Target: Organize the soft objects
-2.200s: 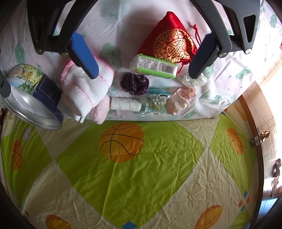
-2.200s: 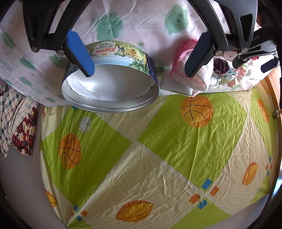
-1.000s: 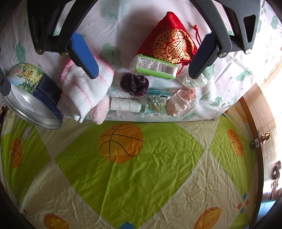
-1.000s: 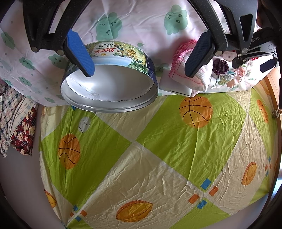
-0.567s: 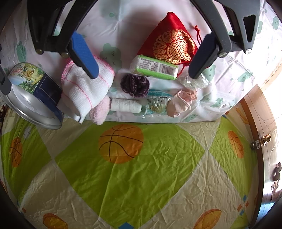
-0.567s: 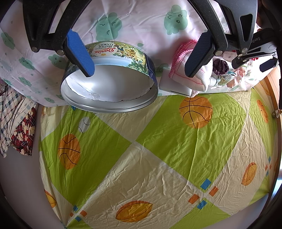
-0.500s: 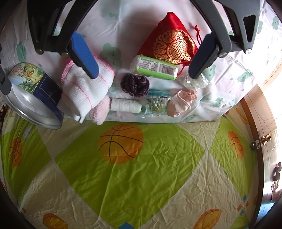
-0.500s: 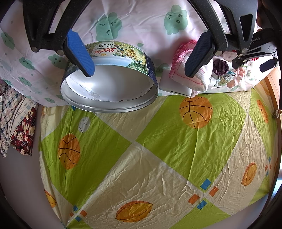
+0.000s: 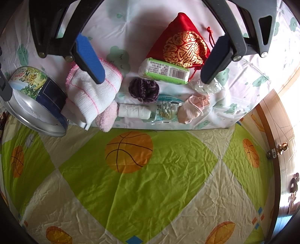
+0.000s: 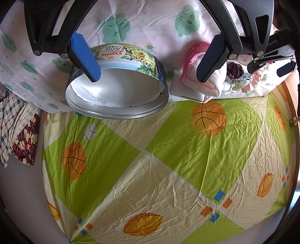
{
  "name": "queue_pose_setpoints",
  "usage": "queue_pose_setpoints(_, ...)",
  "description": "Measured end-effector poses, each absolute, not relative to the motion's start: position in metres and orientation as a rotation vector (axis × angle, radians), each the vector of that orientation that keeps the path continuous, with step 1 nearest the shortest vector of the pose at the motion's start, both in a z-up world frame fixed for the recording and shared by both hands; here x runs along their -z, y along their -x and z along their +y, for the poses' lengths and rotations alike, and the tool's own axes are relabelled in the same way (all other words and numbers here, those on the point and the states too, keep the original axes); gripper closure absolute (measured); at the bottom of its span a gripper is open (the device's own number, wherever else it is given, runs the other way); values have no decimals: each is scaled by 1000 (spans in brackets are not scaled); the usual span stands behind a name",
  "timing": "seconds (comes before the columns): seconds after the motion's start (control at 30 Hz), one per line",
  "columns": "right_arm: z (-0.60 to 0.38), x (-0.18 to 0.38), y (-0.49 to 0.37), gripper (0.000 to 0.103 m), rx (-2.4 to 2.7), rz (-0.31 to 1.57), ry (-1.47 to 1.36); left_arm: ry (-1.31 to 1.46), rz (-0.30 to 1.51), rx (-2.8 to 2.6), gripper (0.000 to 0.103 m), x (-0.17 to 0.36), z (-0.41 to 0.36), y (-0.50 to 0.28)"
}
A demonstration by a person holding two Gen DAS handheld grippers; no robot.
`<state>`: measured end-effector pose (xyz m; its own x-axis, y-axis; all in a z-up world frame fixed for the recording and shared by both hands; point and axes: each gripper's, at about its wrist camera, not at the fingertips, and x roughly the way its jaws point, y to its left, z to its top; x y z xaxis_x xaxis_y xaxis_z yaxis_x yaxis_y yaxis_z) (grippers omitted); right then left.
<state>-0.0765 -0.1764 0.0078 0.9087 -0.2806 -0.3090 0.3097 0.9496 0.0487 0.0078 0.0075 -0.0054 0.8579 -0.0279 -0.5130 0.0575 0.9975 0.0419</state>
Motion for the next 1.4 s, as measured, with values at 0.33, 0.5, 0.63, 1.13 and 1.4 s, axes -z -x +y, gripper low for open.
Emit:
queue_pose_setpoints(0.33, -177, -7, 77, 0, 305, 304, -98, -56, 538, 43, 0, 6, 7, -8)
queue_pose_setpoints(0.5, -177, -8, 77, 0, 304, 303, -98, -53, 538, 44, 0, 5, 7, -8)
queue_pose_setpoints(0.63, -177, -7, 76, 0, 304, 304, -99, -54, 537, 44, 0, 5, 8, -8)
queue_pose_setpoints(1.13, -162, -1, 61, 0, 166, 374, -102, 147, 545, -33, 0, -11, 93, 17)
queue_pose_setpoints(1.4, -115, 11, -18, 0, -32, 598, -98, 10, 562, -141, 0, -5, 138, 32)
